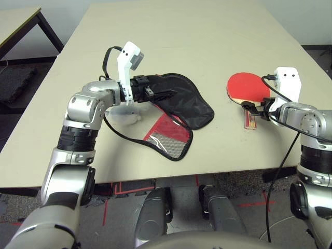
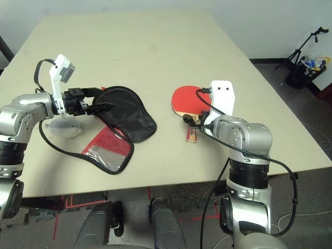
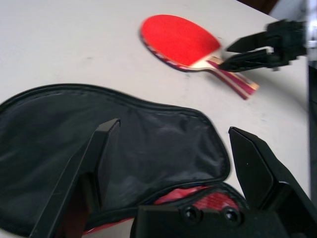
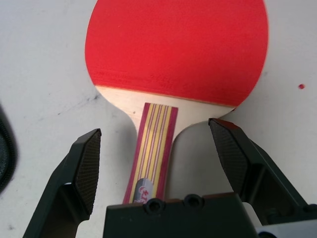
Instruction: Store the ping-pong paddle in its case and zip it.
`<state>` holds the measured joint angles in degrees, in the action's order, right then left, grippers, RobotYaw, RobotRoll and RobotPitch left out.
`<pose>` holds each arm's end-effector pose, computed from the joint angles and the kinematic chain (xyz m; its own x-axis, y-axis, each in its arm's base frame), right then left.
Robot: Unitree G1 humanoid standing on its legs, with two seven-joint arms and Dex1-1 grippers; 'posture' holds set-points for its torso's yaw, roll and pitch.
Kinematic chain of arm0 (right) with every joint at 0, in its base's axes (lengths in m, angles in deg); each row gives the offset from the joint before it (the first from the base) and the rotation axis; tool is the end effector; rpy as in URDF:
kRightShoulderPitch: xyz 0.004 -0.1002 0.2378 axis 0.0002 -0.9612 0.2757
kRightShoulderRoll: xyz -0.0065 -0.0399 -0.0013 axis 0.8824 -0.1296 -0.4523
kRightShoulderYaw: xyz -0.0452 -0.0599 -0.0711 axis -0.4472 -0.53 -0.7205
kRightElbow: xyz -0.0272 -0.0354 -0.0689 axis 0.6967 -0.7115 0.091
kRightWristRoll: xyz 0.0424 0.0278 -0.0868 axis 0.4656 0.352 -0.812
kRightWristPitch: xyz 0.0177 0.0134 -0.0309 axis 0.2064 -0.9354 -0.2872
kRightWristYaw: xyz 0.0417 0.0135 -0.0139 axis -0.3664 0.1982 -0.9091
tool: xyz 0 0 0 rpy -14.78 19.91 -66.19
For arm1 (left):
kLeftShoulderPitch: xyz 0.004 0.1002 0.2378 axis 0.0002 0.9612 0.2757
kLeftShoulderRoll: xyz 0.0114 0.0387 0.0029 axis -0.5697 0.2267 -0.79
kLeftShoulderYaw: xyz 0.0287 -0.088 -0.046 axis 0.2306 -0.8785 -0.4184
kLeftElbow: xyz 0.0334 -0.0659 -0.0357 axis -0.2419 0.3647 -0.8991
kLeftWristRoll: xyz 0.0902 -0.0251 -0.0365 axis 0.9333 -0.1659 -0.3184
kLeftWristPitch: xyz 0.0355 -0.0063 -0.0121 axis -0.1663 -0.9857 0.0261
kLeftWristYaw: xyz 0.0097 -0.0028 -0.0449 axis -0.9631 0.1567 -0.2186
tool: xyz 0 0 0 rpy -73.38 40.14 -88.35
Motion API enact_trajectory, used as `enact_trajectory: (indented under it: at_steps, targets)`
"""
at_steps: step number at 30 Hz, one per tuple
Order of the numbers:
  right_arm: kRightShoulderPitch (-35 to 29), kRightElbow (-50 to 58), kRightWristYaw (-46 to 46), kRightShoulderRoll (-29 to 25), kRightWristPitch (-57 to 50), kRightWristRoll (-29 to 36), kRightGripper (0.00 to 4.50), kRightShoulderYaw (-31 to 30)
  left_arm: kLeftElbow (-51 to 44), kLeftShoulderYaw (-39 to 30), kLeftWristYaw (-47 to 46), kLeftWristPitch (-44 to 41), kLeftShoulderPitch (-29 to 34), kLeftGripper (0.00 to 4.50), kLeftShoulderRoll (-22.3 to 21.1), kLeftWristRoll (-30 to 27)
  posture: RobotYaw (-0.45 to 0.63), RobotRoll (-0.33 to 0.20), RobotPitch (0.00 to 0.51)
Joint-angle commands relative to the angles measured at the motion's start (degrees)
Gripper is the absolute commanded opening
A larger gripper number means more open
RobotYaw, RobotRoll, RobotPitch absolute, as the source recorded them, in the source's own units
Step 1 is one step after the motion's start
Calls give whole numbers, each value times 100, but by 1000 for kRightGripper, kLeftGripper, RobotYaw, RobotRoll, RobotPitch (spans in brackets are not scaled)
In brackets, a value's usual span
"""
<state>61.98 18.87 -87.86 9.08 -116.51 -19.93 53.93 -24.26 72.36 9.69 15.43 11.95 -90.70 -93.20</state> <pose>0.2679 -0.2223 0.1793 0.8415 0.0974 -0.5315 -0.0954 0.9949 0.0313 0.3055 0.2038 0.2103 0.4654 -0.8485 -0.2517 0.8778 0.4790 0.0083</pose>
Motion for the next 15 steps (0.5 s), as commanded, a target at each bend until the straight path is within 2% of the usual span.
enact_trajectory:
  at_steps: [1, 7, 13, 15]
  targets:
    - [-72, -72, 26, 54, -49, -78, 4478, -73, -139, 143, 129, -40, -40, 4500, 7, -61, -21, 0, 142]
    - [-54, -181, 28, 113, -64, -163, 4478, -136, -77, 164, 133, 31, -113, 4500, 58, 8, -23, 0, 139]
    - [53, -365, 75, 115, -153, -382, 4478, -592, -98, 166, 132, 34, -110, 4500, 57, 9, -15, 0, 139]
    - [86, -468, 128, 201, -197, -435, 4478, -578, -115, 162, 118, 26, -113, 4500, 66, 4, -8, 0, 141]
